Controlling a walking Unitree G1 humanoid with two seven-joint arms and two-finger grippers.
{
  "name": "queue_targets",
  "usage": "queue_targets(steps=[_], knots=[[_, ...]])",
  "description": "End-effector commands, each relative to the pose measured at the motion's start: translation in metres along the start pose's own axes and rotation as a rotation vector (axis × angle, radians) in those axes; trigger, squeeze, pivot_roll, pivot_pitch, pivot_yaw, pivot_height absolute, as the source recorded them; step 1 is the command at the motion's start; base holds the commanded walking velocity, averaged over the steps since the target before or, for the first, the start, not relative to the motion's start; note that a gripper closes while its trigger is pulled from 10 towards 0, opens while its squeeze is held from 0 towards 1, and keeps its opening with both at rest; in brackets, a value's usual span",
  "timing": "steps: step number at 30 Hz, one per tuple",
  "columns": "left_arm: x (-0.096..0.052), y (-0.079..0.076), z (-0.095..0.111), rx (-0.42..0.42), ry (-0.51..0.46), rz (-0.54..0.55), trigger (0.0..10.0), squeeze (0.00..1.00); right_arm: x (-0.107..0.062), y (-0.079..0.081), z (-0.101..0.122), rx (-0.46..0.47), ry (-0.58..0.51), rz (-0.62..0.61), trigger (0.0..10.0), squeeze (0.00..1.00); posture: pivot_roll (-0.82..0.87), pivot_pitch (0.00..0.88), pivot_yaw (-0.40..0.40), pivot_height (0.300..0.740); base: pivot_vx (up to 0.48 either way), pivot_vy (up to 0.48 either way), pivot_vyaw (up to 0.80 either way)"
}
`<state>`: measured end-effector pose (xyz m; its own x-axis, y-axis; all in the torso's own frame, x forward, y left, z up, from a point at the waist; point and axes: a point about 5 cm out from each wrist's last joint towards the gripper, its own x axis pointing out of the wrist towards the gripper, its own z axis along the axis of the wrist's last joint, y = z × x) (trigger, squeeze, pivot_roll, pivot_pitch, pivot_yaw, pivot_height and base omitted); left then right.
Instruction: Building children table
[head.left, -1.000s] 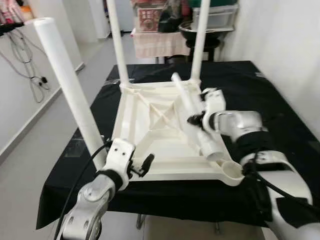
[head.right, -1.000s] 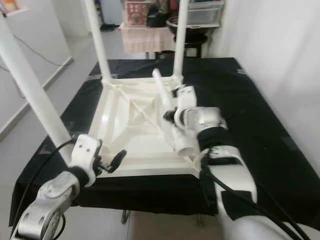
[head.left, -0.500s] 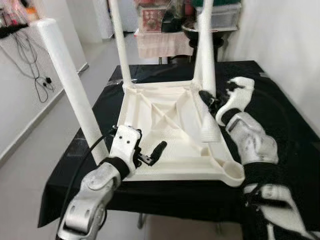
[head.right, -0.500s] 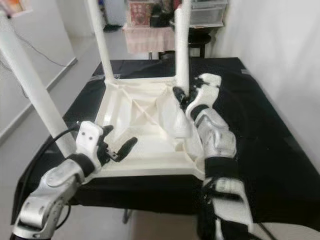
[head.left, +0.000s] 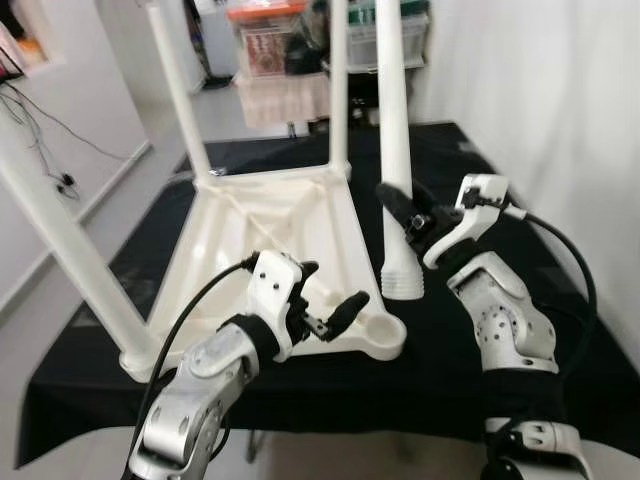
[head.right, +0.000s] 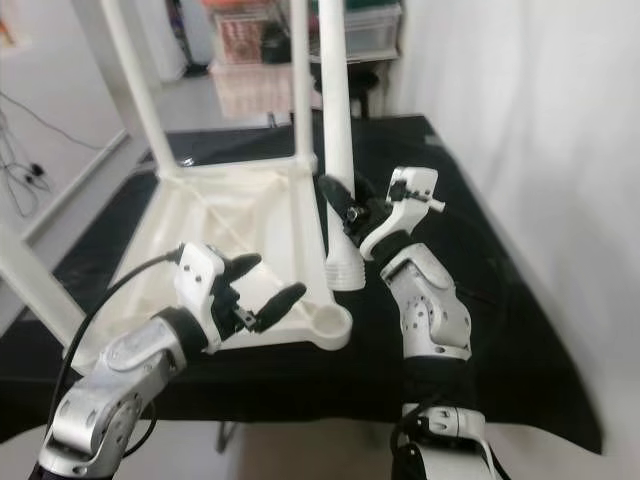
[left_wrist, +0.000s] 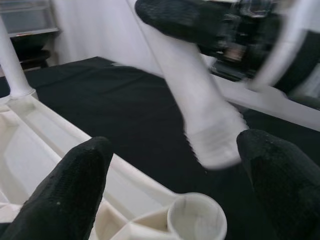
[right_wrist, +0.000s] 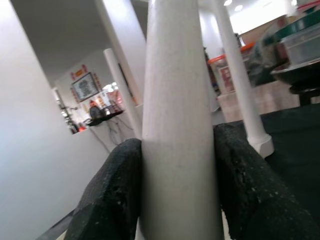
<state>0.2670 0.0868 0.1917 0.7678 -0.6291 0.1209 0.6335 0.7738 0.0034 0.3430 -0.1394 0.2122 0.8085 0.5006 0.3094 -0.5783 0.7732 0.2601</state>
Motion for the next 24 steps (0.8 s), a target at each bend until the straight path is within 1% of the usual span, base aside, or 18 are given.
queue_targets(steps=[1,3,5,6,7,8,9,10,11,12,13,14,15,16,17,20,21,24], knots=[[0.002,0.000,0.005,-0.007,-0.020,-0.006,10.0,0.00,-0.001,0.003,0.008,-0.021,-0.042,0.043,10.0,0.00,-0.09,0.000,0.048,0.740,0.000,0.000,0.00],[0.006,0.004,0.016,-0.033,-0.071,-0.002,10.0,0.00,-0.006,0.005,0.012,-0.062,-0.061,0.094,10.0,0.00,-0.09,0.000,0.047,0.740,0.000,0.000,0.00],[0.006,0.004,0.016,-0.033,-0.071,-0.002,10.0,0.00,-0.006,0.005,0.012,-0.062,-0.061,0.094,10.0,0.00,-0.09,0.000,0.047,0.740,0.000,0.000,0.00],[0.007,0.006,0.021,-0.049,-0.095,0.000,10.0,0.00,-0.008,0.005,0.013,-0.079,-0.063,0.116,10.0,0.00,-0.09,0.000,0.047,0.740,0.000,0.000,0.00],[0.008,0.008,0.028,-0.094,-0.135,-0.009,10.0,0.45,-0.011,0.005,0.014,-0.109,-0.060,0.143,10.0,0.00,-0.09,0.000,0.047,0.740,0.000,0.000,0.00],[0.008,0.008,0.028,-0.094,-0.135,-0.009,10.0,0.45,-0.011,0.005,0.014,-0.109,-0.060,0.143,10.0,0.00,-0.09,0.000,0.047,0.740,0.000,0.000,0.00],[0.008,0.009,0.038,-0.143,-0.183,-0.022,10.0,1.00,-0.016,0.004,0.015,-0.149,-0.056,0.179,10.0,0.00,-0.09,0.000,0.048,0.740,0.000,0.000,0.00],[0.008,0.009,0.038,-0.143,-0.183,-0.022,10.0,1.00,-0.016,0.004,0.015,-0.149,-0.056,0.179,10.0,0.00,-0.09,0.000,0.048,0.740,0.000,0.000,0.00],[0.009,0.011,0.049,-0.179,-0.230,-0.034,10.0,1.00,-0.023,0.002,0.017,-0.175,-0.051,0.213,10.0,0.00,-0.10,0.000,0.050,0.740,0.000,0.000,0.00],[0.009,0.011,0.049,-0.179,-0.230,-0.034,10.0,1.00,-0.023,0.002,0.017,-0.175,-0.051,0.213,10.0,0.00,-0.10,0.000,0.050,0.740,0.000,0.000,0.00],[0.009,0.014,0.058,-0.206,-0.271,-0.037,10.0,1.00,-0.028,0.000,0.018,-0.200,-0.043,0.244,10.0,0.00,-0.10,0.000,0.052,0.740,0.000,0.000,0.00],[0.009,0.014,0.058,-0.206,-0.271,-0.037,10.0,1.00,-0.028,0.000,0.018,-0.200,-0.043,0.244,10.0,0.00,-0.10,0.000,0.052,0.740,0.000,0.000,0.00],[0.008,0.017,0.066,-0.220,-0.307,-0.032,10.0,1.00,-0.034,-0.001,0.020,-0.210,-0.037,0.273,10.0,0.00,-0.10,0.000,0.054,0.740,0.000,0.000,0.00],[0.008,0.017,0.066,-0.220,-0.307,-0.032,10.0,1.00,-0.034,-0.001,0.020,-0.210,-0.037,0.273,10.0,0.00,-0.10,0.000,0.054,0.740,0.000,0.000,0.00],[0.008,0.020,0.073,-0.230,-0.339,-0.021,10.0,1.00,-0.038,0.000,0.022,-0.213,-0.035,0.306,10.0,0.00,-0.10,0.000,0.056,0.740,0.000,0.000,0.00],[0.007,0.027,0.086,-0.246,-0.397,0.006,10.0,1.00,-0.046,0.011,0.018,-0.239,0.005,0.424,10.0,0.00,-0.10,0.000,0.058,0.740,0.000,0.000,0.00],[0.007,0.027,0.086,-0.246,-0.397,0.006,10.0,1.00,-0.046,0.011,0.018,-0.239,0.005,0.424,10.0,0.00,-0.10,0.000,0.058,0.740,0.000,0.000,0.00],[0.007,0.031,0.094,-0.271,-0.432,0.013,10.0,1.00,-0.049,0.023,0.010,-0.269,0.056,0.517,10.0,0.00,-0.10,0.000,0.060,0.740,0.000,0.000,0.00]])
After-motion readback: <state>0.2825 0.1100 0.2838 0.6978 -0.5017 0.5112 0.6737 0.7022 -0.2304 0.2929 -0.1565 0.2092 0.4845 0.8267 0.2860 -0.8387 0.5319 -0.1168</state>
